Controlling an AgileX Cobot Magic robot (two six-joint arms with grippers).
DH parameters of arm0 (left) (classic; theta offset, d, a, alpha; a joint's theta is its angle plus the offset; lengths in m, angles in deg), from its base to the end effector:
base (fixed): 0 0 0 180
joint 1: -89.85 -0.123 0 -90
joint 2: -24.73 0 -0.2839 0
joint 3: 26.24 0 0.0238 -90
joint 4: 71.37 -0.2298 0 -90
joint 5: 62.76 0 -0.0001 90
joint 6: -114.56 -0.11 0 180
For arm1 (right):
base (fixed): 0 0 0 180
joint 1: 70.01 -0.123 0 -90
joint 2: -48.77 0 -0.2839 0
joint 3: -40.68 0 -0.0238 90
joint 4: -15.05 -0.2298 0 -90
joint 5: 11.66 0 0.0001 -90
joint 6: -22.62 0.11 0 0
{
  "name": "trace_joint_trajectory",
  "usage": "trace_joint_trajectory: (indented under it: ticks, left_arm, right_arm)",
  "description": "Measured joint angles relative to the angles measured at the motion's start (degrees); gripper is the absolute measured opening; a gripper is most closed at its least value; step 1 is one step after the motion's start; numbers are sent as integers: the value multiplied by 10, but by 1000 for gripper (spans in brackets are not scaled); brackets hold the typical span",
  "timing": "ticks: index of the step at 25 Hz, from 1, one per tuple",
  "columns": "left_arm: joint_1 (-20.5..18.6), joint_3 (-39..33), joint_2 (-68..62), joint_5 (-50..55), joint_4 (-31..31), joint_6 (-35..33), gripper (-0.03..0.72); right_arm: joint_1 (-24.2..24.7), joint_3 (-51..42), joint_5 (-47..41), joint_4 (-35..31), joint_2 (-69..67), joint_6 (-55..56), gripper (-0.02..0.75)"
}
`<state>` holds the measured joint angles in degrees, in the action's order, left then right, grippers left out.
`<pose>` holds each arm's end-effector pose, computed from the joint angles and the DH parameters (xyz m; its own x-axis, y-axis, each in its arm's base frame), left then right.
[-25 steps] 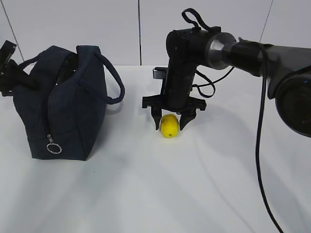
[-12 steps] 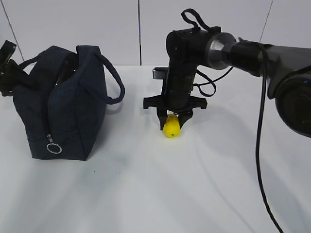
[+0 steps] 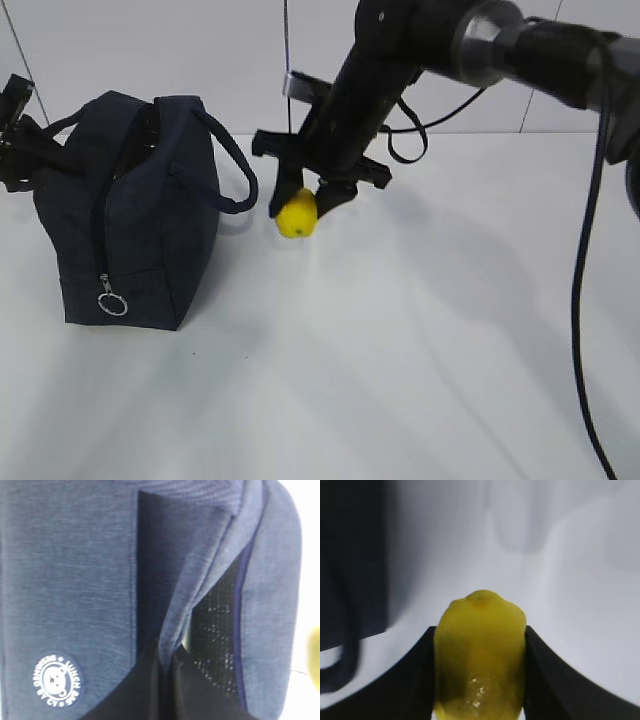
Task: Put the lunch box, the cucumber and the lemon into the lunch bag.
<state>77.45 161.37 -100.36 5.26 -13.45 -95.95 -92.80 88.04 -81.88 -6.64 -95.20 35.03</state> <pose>0.3990 -0.0008 0.2033 -0.9625 -0.2153 -0.1649 -0.0084 0.6315 -0.7753 0.4336 0.2237 0.1873 -0.9905 -0.0671 -0.1204 -0.1104 0.9088 0.4024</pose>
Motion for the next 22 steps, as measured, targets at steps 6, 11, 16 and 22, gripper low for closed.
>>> trace_joint_trajectory:
  ticks: [6,11,16,22]
  left_arm:
    - [0,0,0,0,20,0,-9]
    - [0,0,0,1,40,0,-9]
    - [2,0,0,1,56,-1,-9]
    - [7,0,0,1,77,-2,-9]
  right_arm:
    - [0,67,-2,-156,32,-63,353]
    - [0,88,37,-245,33,-77,353]
    - [-17,89,96,-267,32,-99,353]
    - [-37,92,138,-298,1,-113,353]
